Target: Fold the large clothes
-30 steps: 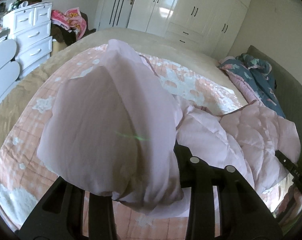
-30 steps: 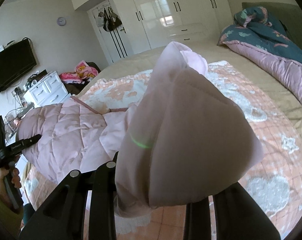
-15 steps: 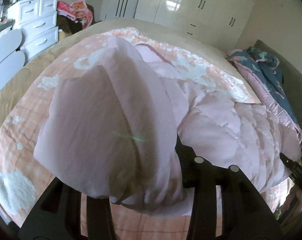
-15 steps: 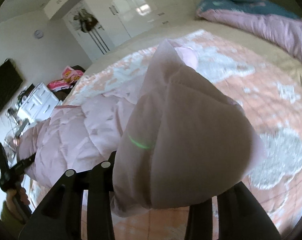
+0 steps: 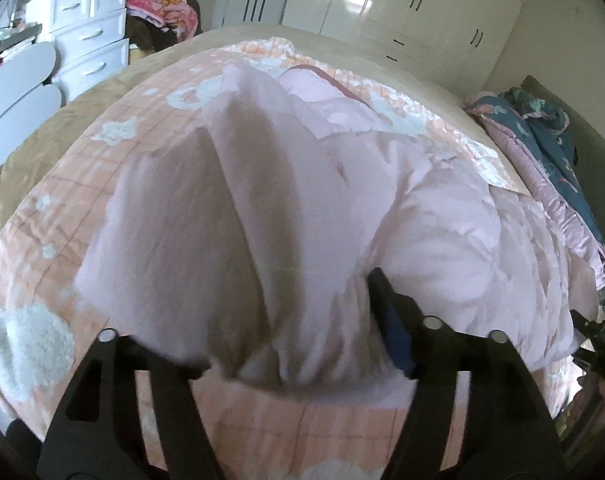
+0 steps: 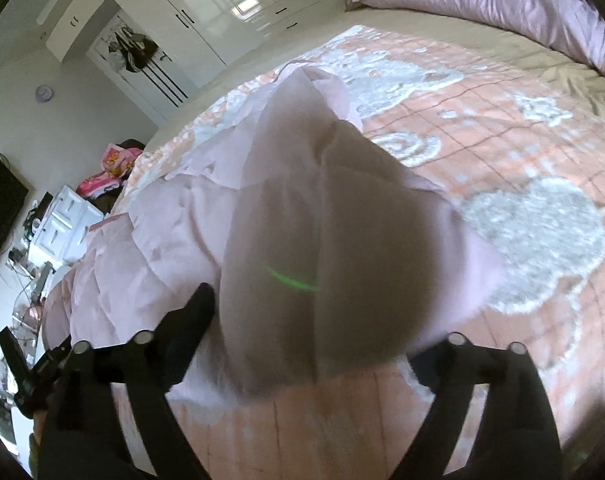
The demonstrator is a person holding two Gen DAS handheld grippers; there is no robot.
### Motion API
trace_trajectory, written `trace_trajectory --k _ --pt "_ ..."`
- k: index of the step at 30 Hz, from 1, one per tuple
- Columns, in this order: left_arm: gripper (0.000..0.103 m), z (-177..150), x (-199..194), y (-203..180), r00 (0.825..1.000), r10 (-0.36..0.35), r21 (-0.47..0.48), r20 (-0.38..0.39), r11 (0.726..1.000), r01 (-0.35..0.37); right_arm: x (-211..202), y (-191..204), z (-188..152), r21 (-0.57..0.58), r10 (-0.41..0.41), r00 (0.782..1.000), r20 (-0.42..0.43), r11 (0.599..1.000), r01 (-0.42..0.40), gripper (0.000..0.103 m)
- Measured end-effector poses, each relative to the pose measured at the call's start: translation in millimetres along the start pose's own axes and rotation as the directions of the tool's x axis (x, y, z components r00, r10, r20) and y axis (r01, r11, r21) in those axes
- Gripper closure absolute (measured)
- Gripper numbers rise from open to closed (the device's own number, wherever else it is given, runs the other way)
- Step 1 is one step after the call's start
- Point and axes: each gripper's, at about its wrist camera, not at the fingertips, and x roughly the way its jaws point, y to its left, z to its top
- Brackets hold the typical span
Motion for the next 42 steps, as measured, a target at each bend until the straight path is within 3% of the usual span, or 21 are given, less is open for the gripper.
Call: trace_trajectory --k 3,9,13,19,25,30,42 --pt "0.028 -9.2 -11.0 4.0 1.000 0.006 0.002 -0.001 1.000 -0.006 -21.7 -0.4 -9.6 -0.012 -0.041 0.999 0.031 0.999 0.042 0.006" --pt "0.011 -24.8 -40.4 7.3 1.000 0.015 0.024 0.003 1.000 -0.015 -69.1 8.8 -24.6 -0.070 -0.051 0.994 0.101 0.996 0.058 0.004" --pt "0.009 -36.2 -64.8 5.4 1.000 0.006 0.028 0.018 1.000 -0.007 -99.6 23.2 -34.4 -0.128 -0.054 0.986 0.155 0.989 0.074 0.004" --pt "0.009 -43.6 -103.0 -8.1 0.998 -0.005 0.032 0.070 0.999 0.002 -138.4 59.3 -50.2 -0.242 0.007 0.977 0.215 0.969 0.046 0.004" --pt "0.009 -48.7 -142.6 -36.7 0.990 -0.051 0.083 0.133 0.996 0.040 -167.2 99.4 -69.6 -0.378 0.053 0.968 0.244 0.925 0.044 0.004" --pt "0.009 -59.8 -160.3 -62.3 0.984 -0.101 0.135 0.148 0.988 0.081 -173.2 127.5 -92.8 -0.471 0.078 0.977 0.201 0.882 0.026 0.004" --pt "0.009 -87.2 -161.7 -94.3 0.987 -0.119 0.203 0.112 0.975 0.094 -159.2 155.5 -130.9 -0.538 0.093 0.989 0.112 0.843 -0.018 0.004"
